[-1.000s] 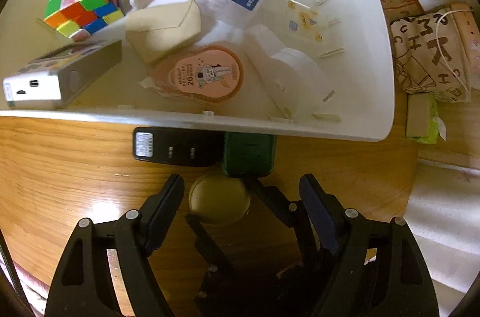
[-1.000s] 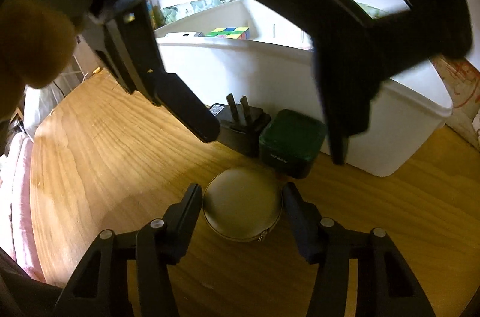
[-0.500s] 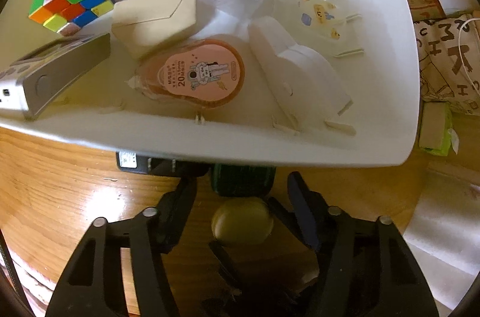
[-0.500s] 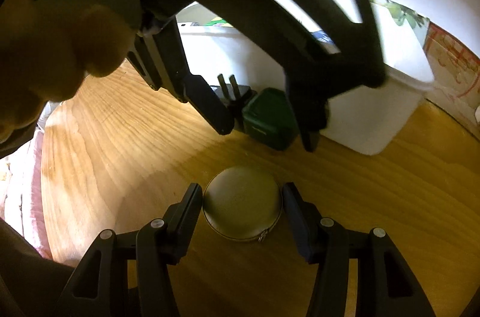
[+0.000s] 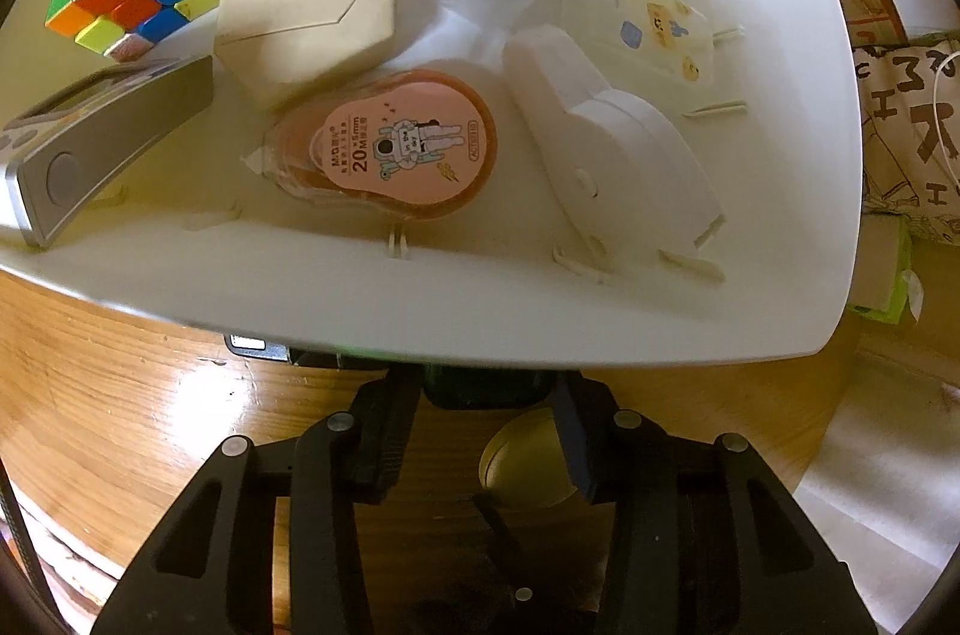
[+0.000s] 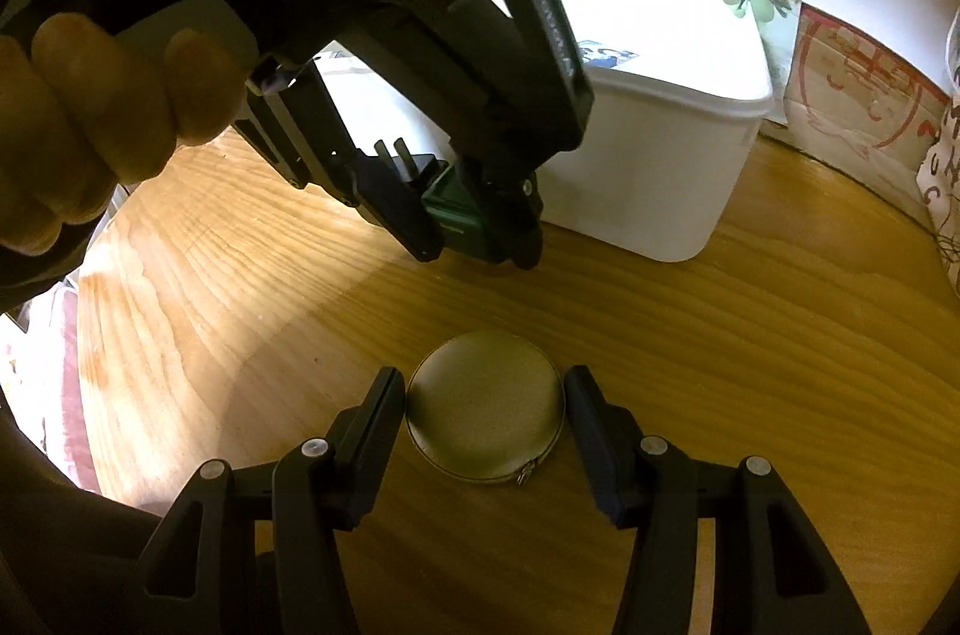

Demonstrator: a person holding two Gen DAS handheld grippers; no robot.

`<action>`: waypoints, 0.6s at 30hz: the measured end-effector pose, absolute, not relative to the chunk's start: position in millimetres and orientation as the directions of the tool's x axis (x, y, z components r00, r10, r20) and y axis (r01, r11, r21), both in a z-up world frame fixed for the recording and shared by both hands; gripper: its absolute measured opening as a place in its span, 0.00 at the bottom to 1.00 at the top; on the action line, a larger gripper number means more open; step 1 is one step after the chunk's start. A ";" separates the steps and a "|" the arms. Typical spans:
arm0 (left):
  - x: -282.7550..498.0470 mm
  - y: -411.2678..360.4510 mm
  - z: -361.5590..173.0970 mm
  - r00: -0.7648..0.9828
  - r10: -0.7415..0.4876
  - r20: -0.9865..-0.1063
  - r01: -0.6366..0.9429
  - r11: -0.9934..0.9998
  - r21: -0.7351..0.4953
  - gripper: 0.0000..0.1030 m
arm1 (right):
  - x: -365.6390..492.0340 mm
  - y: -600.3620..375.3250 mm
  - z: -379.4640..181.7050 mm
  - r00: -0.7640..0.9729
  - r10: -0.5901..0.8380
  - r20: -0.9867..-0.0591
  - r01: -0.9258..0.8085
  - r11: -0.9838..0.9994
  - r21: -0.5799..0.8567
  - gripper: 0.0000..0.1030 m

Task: Organize rigid objects
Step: 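Grasp the round gold compact with the right tool, then grasp the green-and-black charger with the left tool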

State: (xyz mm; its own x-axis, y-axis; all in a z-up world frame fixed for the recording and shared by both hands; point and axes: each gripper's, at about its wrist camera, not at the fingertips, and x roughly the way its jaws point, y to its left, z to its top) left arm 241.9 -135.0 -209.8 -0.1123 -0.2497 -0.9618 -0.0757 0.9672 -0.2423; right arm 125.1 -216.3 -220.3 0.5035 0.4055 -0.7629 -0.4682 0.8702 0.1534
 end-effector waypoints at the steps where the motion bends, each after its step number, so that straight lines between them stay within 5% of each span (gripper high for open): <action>1: 241.0 -134.6 -210.1 -0.117 -0.252 -0.961 -0.074 0.967 -0.244 0.44 | 124.8 -216.8 -220.3 0.505 0.404 -0.763 -0.466 0.871 0.152 0.54; 18: 192.9 -104.0 -209.1 -0.162 -0.301 -0.940 -0.068 0.954 -0.293 0.43 | 103.8 -242.6 -210.0 0.520 0.375 -0.768 -0.408 0.898 0.162 0.54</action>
State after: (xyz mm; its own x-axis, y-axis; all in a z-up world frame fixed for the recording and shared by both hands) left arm 192.9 -104.0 -209.1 -0.1618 -0.3006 -0.9399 -0.0675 0.9536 -0.2934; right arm 103.8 -242.6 -210.0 0.5203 0.3745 -0.7675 -0.4084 0.8984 0.1615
